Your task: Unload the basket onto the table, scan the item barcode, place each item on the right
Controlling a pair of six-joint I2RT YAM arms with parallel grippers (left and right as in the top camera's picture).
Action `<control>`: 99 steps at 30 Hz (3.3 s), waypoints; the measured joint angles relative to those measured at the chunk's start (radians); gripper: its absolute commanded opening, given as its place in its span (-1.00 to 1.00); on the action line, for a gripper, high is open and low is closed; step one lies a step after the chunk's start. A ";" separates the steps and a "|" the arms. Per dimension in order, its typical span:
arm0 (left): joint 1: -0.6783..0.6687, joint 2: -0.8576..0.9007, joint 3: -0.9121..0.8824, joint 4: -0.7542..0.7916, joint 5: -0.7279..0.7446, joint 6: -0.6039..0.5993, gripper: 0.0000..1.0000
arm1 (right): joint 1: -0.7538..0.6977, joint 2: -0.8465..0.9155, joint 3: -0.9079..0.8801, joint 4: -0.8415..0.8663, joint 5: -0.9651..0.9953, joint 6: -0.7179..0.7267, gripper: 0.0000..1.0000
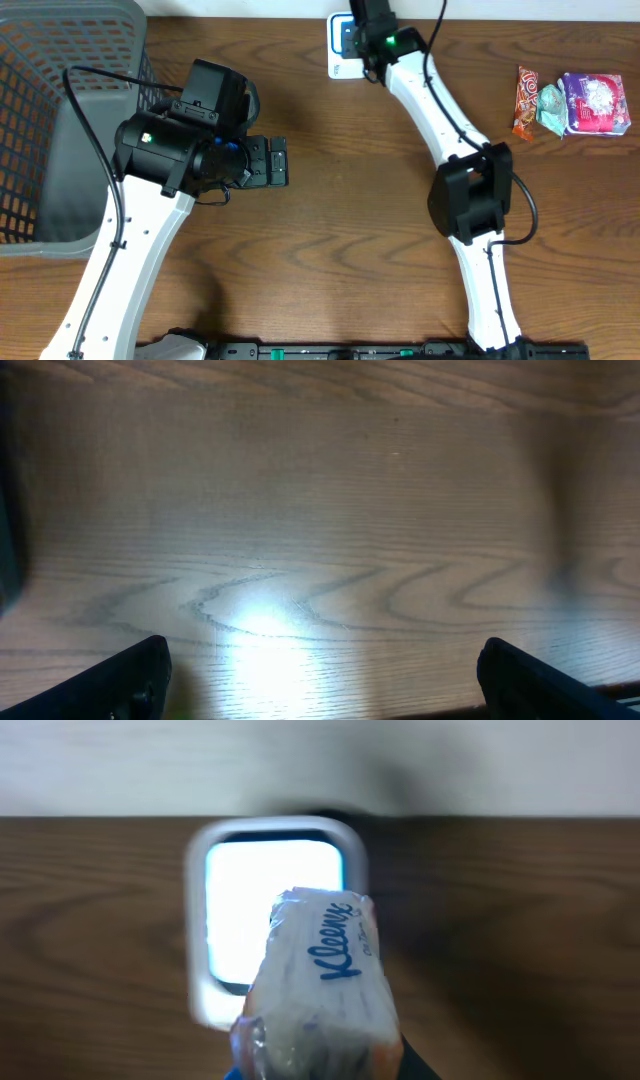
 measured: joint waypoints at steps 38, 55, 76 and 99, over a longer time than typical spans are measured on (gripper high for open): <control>0.000 0.000 0.000 0.000 0.000 0.000 0.96 | -0.511 -0.425 -0.013 -0.634 0.090 -0.121 0.98; 0.000 0.000 0.000 0.000 0.000 0.000 0.96 | -0.440 -0.993 -0.350 -0.766 -0.107 -0.064 0.99; 0.000 0.000 0.000 0.000 0.000 0.000 0.96 | -0.383 -1.501 -1.085 -0.939 -0.336 -0.056 0.99; 0.000 0.000 0.000 0.000 0.000 0.000 0.96 | -0.383 -1.504 -1.102 -0.900 -0.341 -0.057 0.99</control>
